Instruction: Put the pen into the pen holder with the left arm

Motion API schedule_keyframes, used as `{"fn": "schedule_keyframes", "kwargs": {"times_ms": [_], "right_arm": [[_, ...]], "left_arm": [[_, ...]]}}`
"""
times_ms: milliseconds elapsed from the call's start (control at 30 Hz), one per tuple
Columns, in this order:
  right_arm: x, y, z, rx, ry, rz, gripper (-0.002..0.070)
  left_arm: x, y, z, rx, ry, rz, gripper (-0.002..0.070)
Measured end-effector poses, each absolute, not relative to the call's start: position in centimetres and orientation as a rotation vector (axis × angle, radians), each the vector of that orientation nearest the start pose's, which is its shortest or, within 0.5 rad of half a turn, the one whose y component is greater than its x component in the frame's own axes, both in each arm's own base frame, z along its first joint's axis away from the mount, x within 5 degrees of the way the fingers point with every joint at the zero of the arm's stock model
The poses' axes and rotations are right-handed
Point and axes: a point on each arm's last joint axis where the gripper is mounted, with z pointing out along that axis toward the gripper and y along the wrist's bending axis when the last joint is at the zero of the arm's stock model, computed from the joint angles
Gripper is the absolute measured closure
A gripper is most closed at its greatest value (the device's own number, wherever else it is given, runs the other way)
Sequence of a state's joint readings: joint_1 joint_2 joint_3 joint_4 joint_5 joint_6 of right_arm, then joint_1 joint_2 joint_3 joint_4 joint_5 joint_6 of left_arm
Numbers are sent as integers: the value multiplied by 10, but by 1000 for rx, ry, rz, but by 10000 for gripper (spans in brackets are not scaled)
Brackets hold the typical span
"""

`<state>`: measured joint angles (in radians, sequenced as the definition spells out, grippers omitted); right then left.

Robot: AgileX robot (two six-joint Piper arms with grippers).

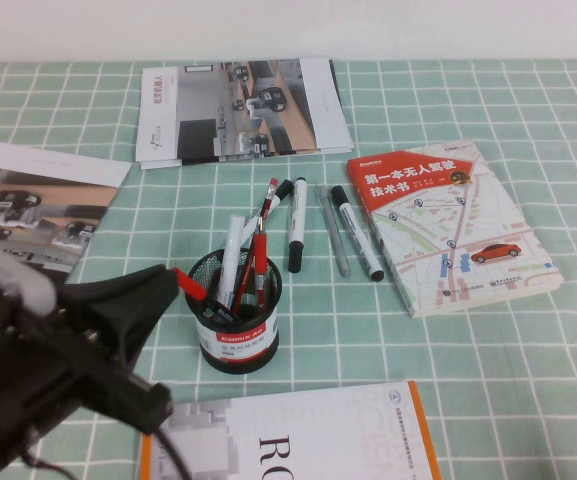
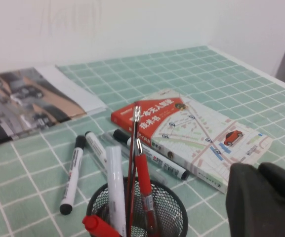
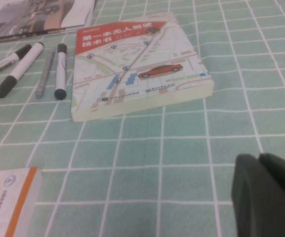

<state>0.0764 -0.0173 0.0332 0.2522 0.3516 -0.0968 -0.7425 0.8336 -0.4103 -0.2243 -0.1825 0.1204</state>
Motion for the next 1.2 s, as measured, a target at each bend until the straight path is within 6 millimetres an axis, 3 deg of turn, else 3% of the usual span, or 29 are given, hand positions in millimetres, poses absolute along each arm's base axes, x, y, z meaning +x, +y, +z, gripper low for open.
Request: {"fn": "schedule_keyframes", "kwargs": {"times_ms": [567, 767, 1200], "right_arm": [[52, 12, 172, -1, 1846, 231, 696], [52, 12, 172, -1, 1846, 231, 696], [52, 12, 172, -1, 1846, 231, 696]], "left_arm": [[126, -111, 288, 565, 1620, -545, 676], [126, -109, 279, 603, 1622, -493, 678], [94, -46, 246, 379, 1559, -327, 678]]}}
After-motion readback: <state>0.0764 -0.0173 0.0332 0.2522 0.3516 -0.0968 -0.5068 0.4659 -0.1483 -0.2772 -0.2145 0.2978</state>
